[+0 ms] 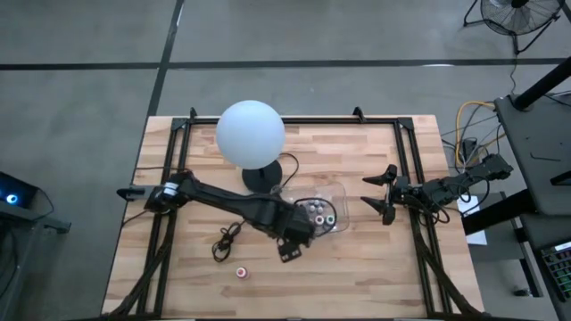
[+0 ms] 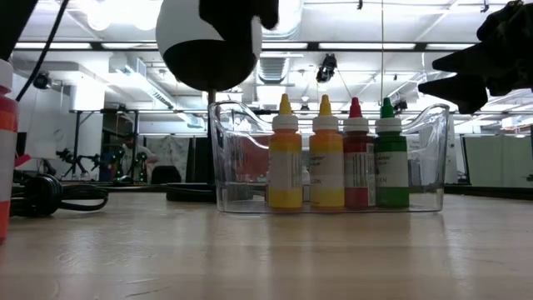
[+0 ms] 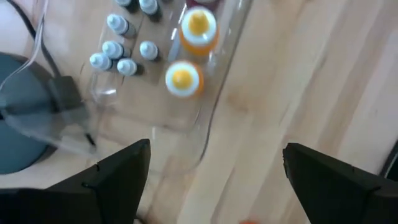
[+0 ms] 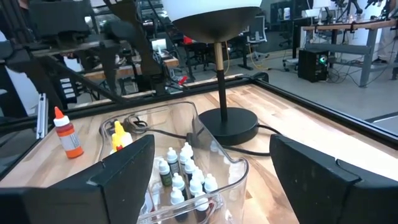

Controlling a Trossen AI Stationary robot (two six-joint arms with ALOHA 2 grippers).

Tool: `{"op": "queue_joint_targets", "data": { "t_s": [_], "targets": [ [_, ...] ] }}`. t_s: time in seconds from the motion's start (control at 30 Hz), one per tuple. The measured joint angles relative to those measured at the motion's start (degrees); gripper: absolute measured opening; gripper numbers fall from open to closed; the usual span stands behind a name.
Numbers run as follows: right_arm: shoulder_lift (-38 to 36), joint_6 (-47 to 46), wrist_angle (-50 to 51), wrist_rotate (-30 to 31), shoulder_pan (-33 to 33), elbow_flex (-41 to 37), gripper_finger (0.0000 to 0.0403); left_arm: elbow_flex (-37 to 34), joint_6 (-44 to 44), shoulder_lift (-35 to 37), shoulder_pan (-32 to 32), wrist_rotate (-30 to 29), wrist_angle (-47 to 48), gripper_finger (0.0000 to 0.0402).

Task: Pick & Place food coloring
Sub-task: Put the large orange food coloring bottle into the transparent bin

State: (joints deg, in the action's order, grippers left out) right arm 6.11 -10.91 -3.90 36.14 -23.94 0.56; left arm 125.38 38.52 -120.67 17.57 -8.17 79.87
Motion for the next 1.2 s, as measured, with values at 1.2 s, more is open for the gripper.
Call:
{"op": "queue_joint_targets", "data": {
  "t_s": [1.2],
  "targets": [
    [0.0,0.0,0.0,0.0,0.0,0.0,0.0299,-22.9,-5.8,21.6,17.7,-2.2,0.7,0.0335]
  ]
}}
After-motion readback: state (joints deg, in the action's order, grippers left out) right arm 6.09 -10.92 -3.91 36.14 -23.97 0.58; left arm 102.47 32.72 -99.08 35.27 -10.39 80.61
